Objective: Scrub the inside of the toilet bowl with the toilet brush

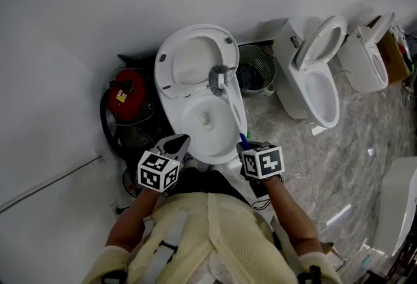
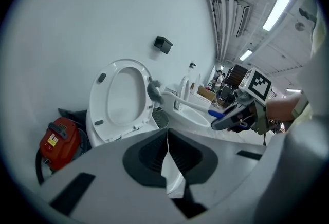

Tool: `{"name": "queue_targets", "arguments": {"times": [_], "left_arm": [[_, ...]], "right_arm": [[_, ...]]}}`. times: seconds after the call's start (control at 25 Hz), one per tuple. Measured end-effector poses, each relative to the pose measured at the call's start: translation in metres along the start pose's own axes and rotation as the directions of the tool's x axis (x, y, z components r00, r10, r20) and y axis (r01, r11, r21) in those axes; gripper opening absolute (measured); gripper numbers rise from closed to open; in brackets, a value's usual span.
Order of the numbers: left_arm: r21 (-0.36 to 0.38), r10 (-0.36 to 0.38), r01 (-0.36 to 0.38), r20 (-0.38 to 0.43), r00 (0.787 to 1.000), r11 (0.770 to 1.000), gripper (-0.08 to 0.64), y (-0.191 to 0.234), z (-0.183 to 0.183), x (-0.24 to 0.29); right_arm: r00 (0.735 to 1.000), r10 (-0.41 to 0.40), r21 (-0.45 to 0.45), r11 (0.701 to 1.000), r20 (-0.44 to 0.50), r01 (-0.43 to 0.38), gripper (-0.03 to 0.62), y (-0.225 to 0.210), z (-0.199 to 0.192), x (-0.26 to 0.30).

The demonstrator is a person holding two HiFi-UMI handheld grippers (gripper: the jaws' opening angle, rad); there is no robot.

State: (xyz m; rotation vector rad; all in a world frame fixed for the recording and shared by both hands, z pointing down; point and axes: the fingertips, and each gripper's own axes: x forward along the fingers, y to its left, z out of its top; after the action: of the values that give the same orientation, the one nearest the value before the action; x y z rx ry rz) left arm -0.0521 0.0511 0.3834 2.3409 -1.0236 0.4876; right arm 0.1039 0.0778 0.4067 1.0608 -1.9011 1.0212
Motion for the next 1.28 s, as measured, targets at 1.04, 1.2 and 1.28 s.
{"name": "queue_targets", "arguments": {"times": [1.04, 1.2, 1.28], "left_arm": [[0.014, -0.029, 0.028, 0.072, 0.997, 1.000, 0.015, -0.018, 0.034, -0.024], [0.017, -0.037, 0.036, 0.077, 0.996, 0.999, 0.015, -0.021, 0.039, -0.024], [0.017, -0.043, 0.042, 0.083, 0.996, 0.999, 0.015, -0.023, 0.043, -0.025]], "right_arm": [[0.972, 0.077, -0.030, 0.997, 0.221, -0.072, 0.015, 0.037, 0.039, -0.062], [0.971, 0.080, -0.027, 0.997, 0.225, -0.075, 0.015, 0.037, 0.039, -0.064], [0.971, 0.078, -0.024, 0.997, 0.226, -0.075, 0.015, 0.037, 0.038, -0.065]]}}
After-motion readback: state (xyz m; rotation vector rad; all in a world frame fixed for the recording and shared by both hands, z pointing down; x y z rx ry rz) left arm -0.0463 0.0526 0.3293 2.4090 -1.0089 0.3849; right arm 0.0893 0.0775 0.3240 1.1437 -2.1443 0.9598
